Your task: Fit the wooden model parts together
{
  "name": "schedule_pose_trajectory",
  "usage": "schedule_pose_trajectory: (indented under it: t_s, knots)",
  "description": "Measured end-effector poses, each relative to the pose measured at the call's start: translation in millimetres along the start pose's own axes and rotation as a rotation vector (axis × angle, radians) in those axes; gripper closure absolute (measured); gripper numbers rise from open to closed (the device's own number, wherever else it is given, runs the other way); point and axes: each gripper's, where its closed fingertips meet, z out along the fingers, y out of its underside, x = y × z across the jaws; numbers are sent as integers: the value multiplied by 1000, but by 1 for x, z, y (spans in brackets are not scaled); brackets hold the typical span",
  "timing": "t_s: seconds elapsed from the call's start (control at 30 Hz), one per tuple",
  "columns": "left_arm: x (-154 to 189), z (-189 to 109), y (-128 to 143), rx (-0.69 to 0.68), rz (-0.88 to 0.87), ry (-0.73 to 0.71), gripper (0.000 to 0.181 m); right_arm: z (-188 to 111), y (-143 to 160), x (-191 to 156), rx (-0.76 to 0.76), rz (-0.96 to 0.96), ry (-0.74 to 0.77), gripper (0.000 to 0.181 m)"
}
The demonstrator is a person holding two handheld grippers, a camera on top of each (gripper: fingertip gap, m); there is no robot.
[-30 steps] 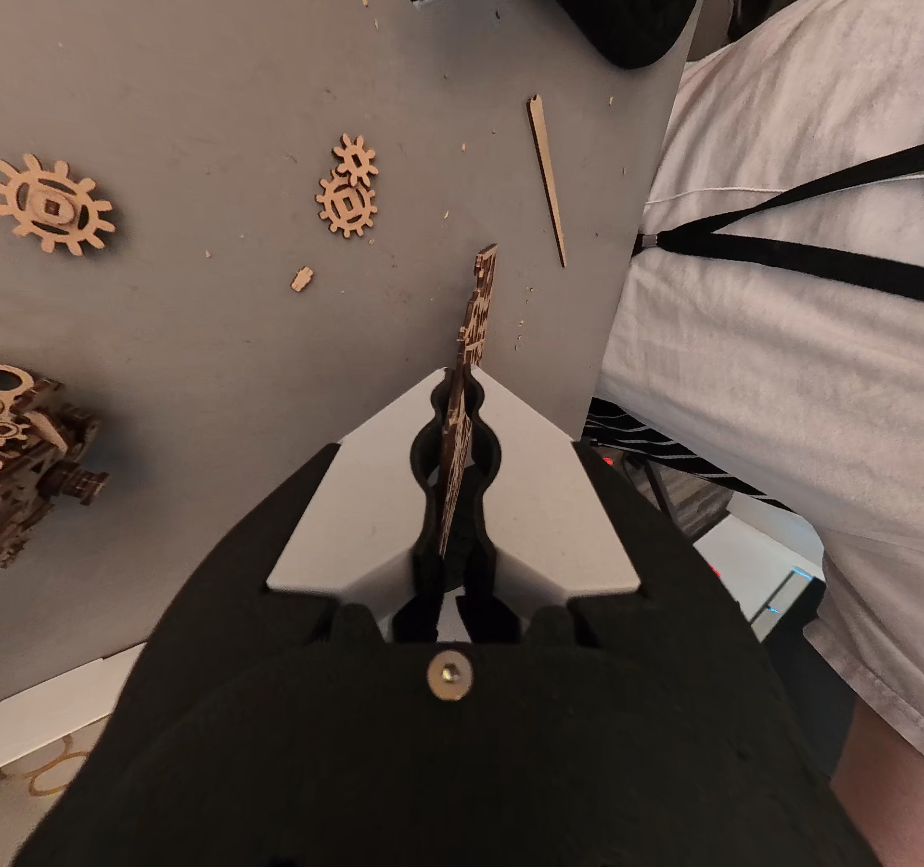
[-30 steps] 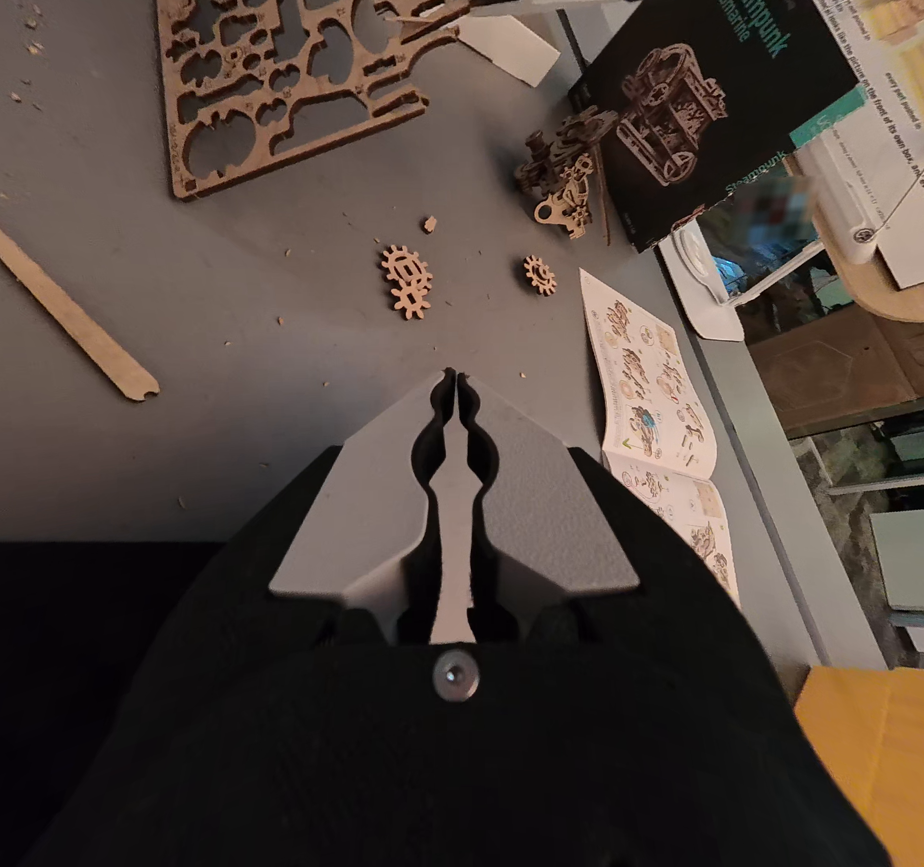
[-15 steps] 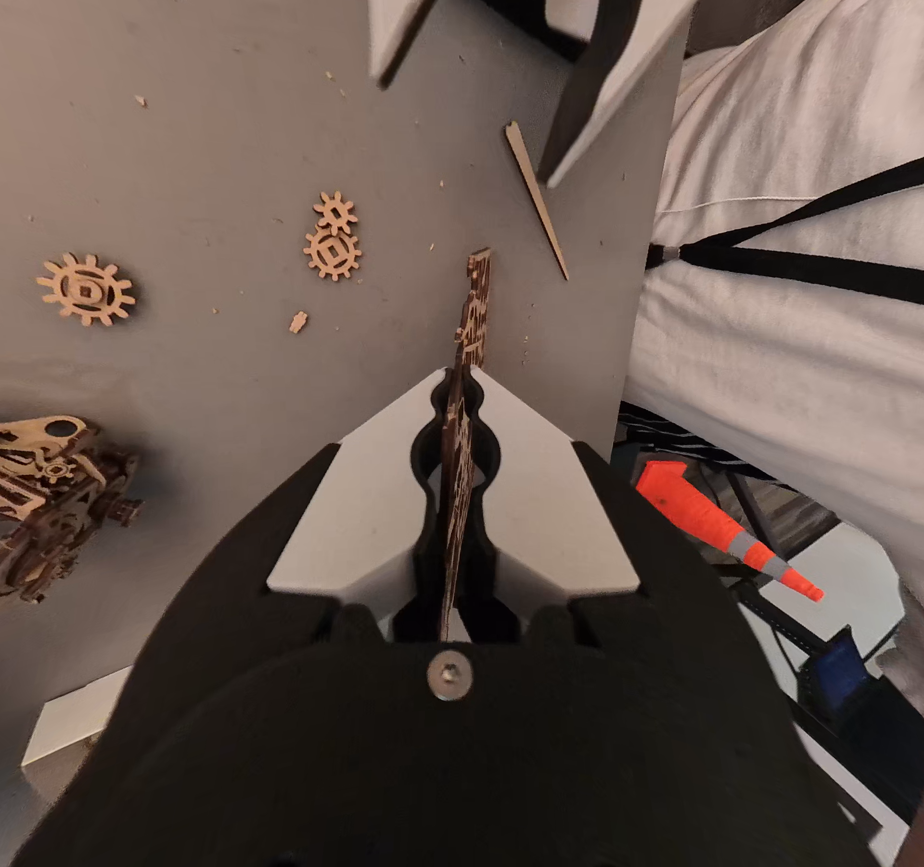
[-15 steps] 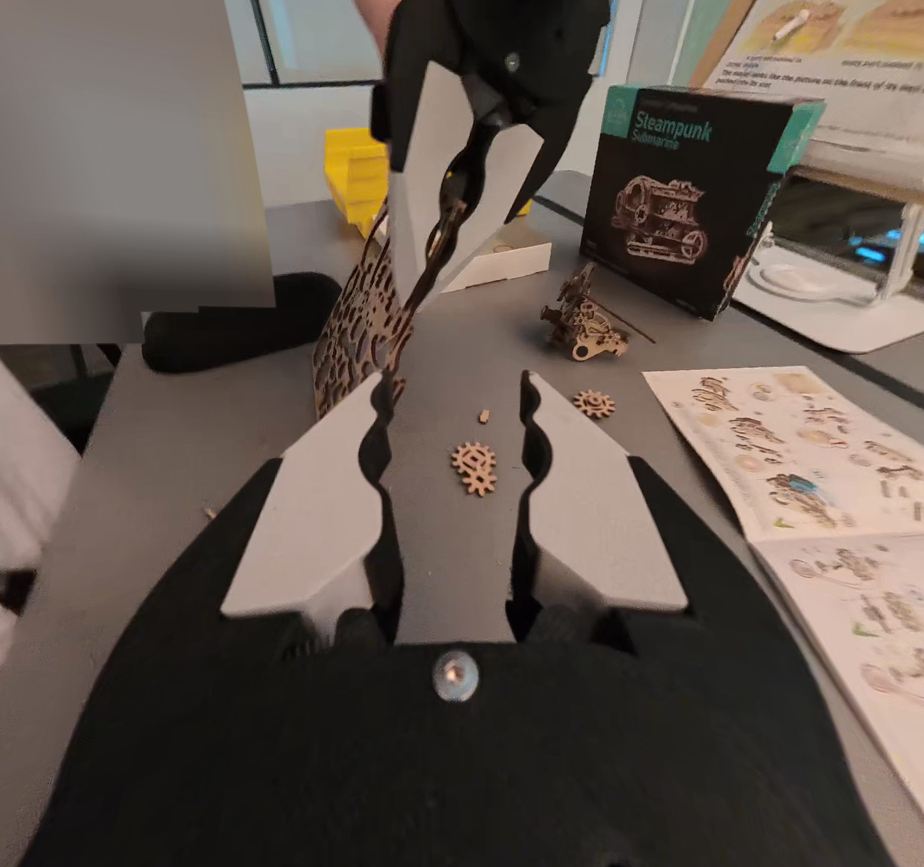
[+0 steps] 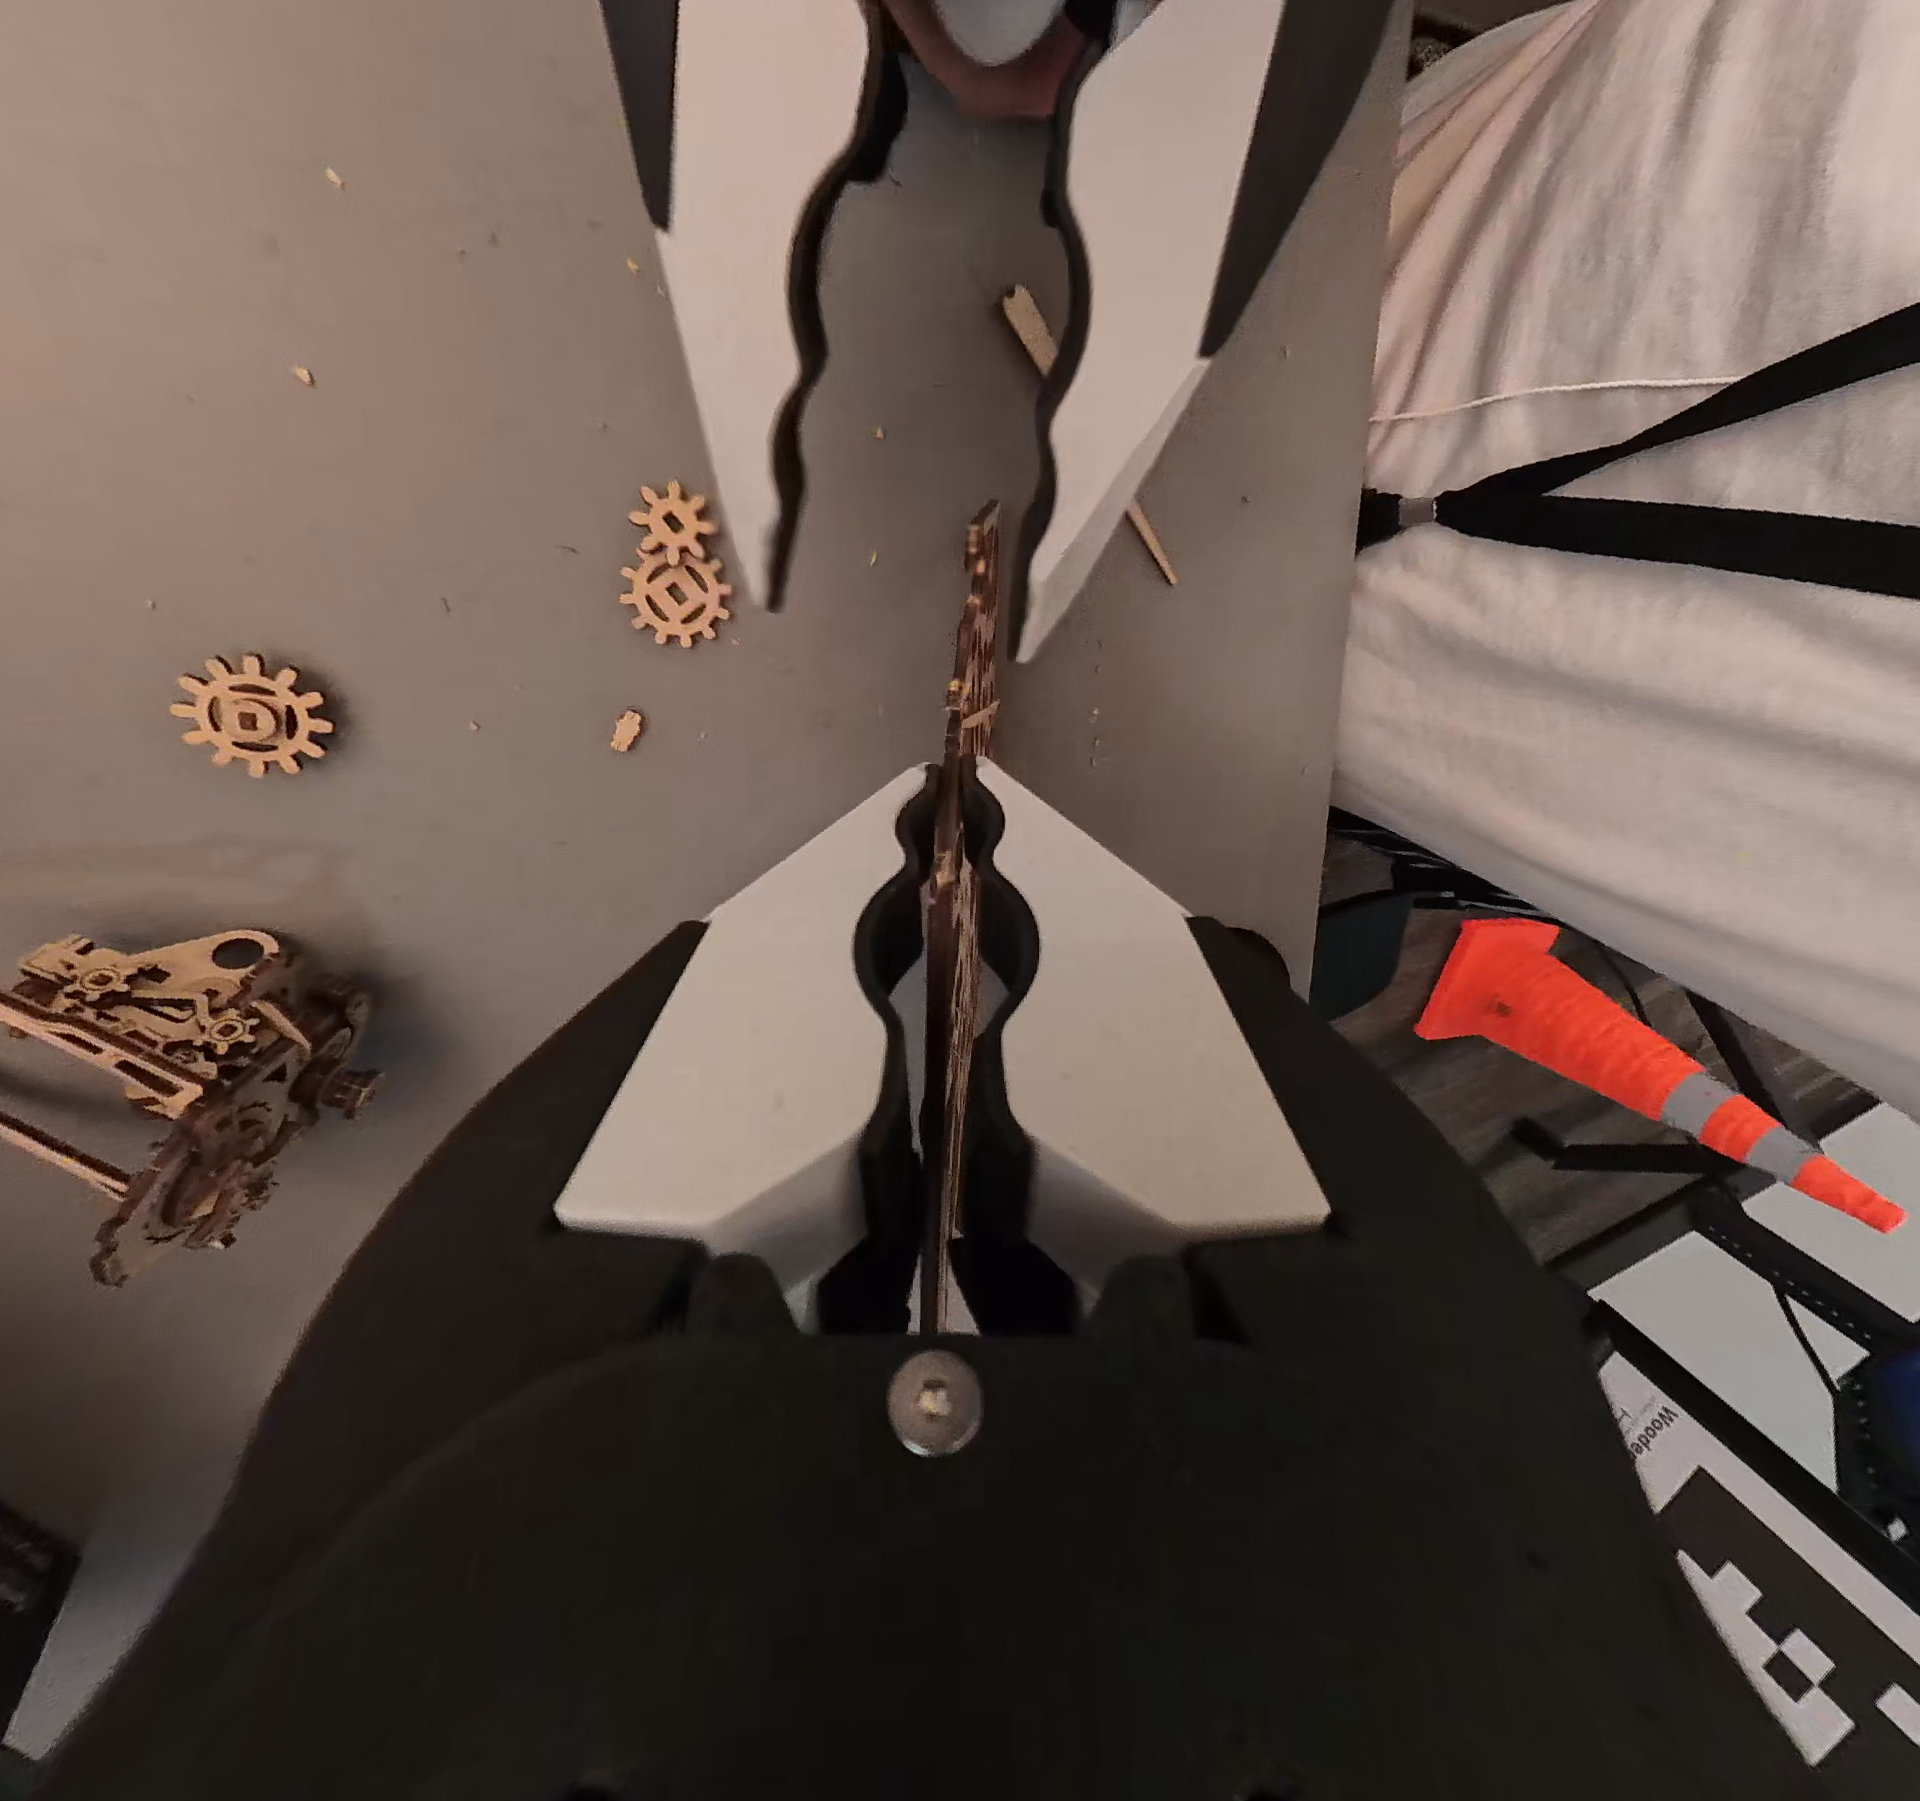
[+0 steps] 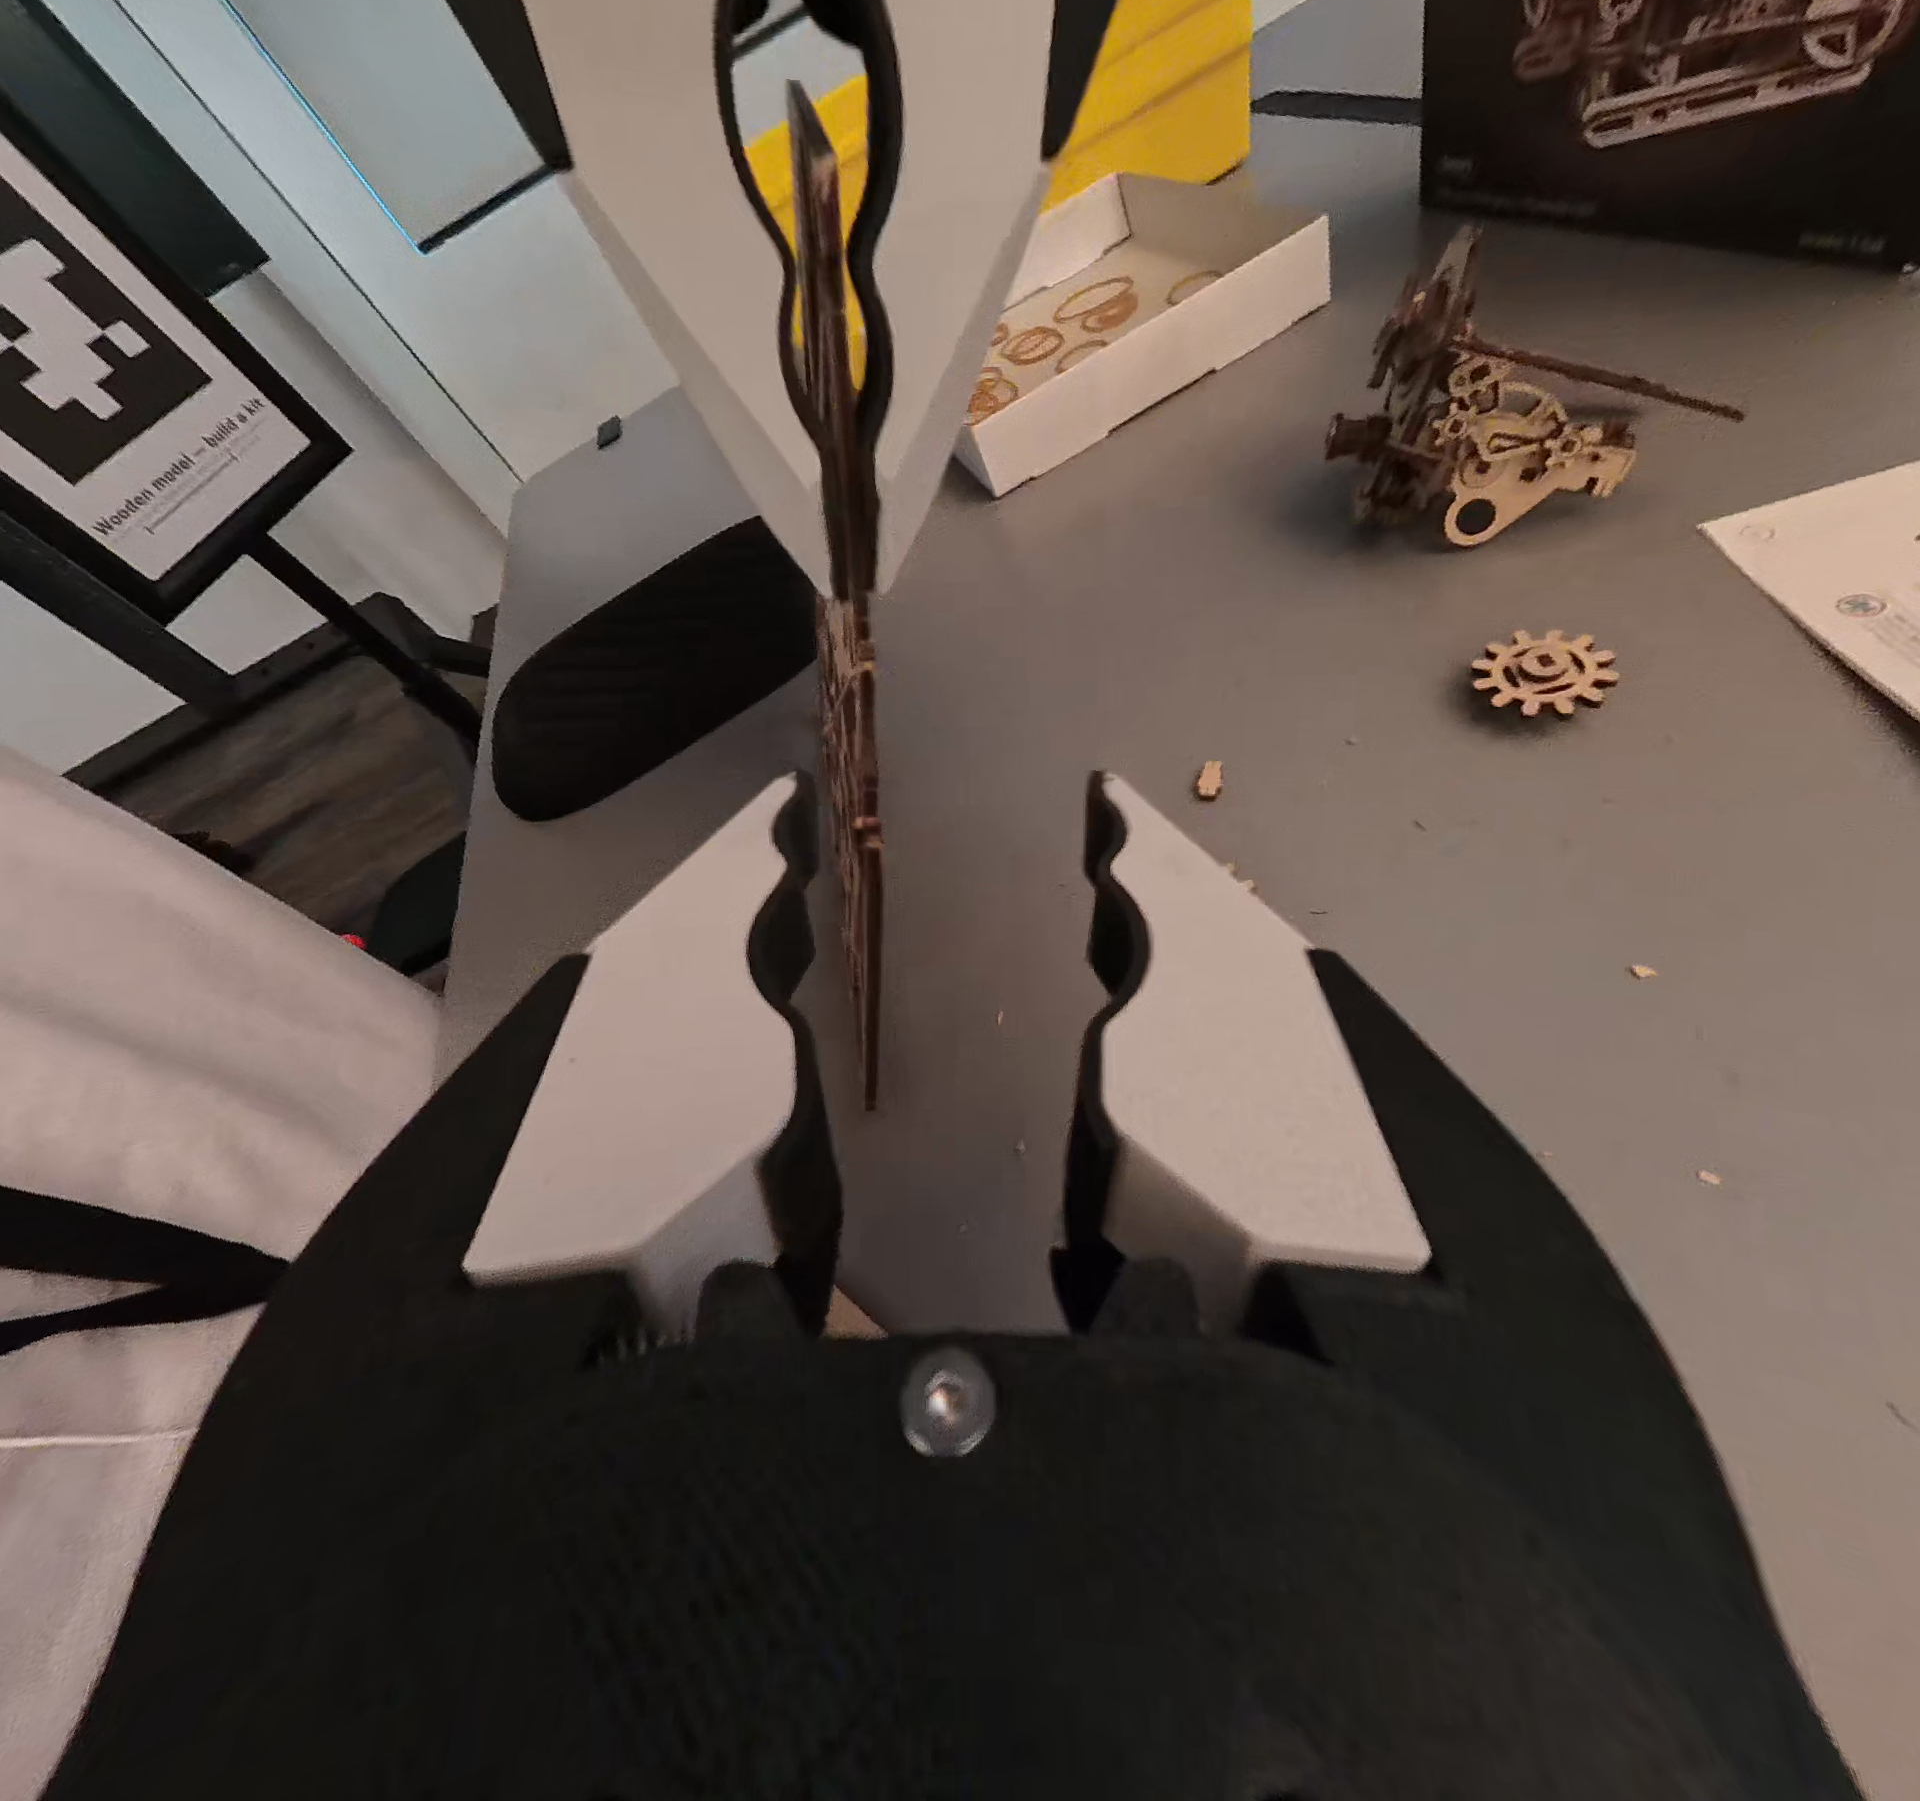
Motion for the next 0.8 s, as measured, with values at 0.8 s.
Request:
schedule_pose_trajectory:
  t_s: [0.8]
  knots:
    - [-21, -125, 35, 891, -256, -141, 141, -23, -1, -9, 71, 152, -231, 181]
